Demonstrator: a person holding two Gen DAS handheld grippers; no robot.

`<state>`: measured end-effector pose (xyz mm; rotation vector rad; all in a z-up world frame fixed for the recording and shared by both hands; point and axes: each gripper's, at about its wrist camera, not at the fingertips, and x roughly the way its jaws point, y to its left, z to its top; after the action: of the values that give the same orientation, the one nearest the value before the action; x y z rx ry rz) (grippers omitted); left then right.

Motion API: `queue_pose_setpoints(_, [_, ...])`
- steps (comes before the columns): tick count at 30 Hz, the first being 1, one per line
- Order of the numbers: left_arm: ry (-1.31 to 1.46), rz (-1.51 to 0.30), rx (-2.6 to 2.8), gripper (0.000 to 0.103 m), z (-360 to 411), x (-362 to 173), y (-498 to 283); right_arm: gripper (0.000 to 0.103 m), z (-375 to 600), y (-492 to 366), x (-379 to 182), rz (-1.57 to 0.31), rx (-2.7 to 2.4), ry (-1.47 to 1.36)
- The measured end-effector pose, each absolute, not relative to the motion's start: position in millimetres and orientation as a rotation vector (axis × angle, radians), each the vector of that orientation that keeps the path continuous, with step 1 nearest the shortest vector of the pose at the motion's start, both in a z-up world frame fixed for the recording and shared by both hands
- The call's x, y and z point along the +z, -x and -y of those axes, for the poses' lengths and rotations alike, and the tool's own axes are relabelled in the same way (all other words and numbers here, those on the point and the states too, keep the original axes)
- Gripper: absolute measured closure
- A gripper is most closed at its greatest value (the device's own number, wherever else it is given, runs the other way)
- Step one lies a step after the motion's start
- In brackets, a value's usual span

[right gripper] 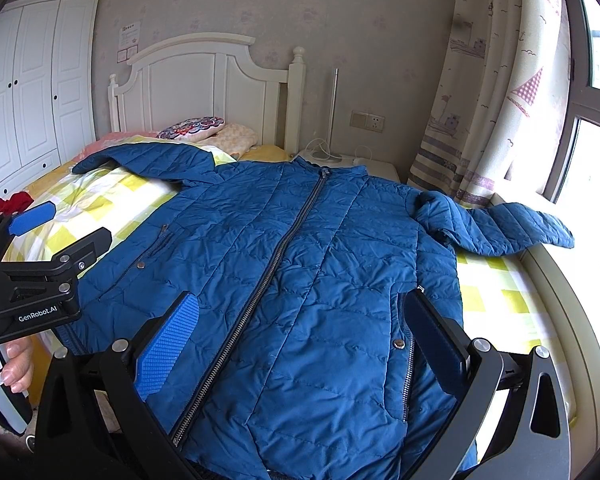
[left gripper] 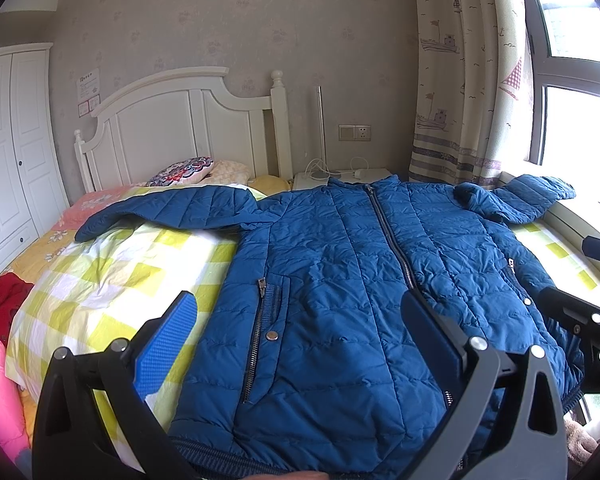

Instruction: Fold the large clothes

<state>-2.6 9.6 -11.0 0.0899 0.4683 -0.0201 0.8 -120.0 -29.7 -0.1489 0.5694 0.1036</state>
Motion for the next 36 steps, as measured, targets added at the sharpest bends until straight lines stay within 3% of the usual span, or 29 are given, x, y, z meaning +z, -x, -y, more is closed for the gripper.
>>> queue_pose_setpoints(17, [-0.091,-0.522,-0.053,0.002,-11,-16,-15,0.004,139,-17,-30,-0.621,0.1,0.094])
queue_pose_setpoints(24, [-0.365,-0.615,-0.045,0.002,21,-15,-93,0.004,184,-74,-25,-0.722,0.026,0.051])
queue_pose_setpoints(30, [-0.311,-0.767,-0.127,0.002,31,-43,-180,0.004,251,-145,-41,-0.781,-0.127,-0.011])
queue_pose_setpoints(36, [-0.3,-0.784,-0.139,0.002,44,-76,-246,0.004,363,-208,-68,-0.82,-0.338,-0.221])
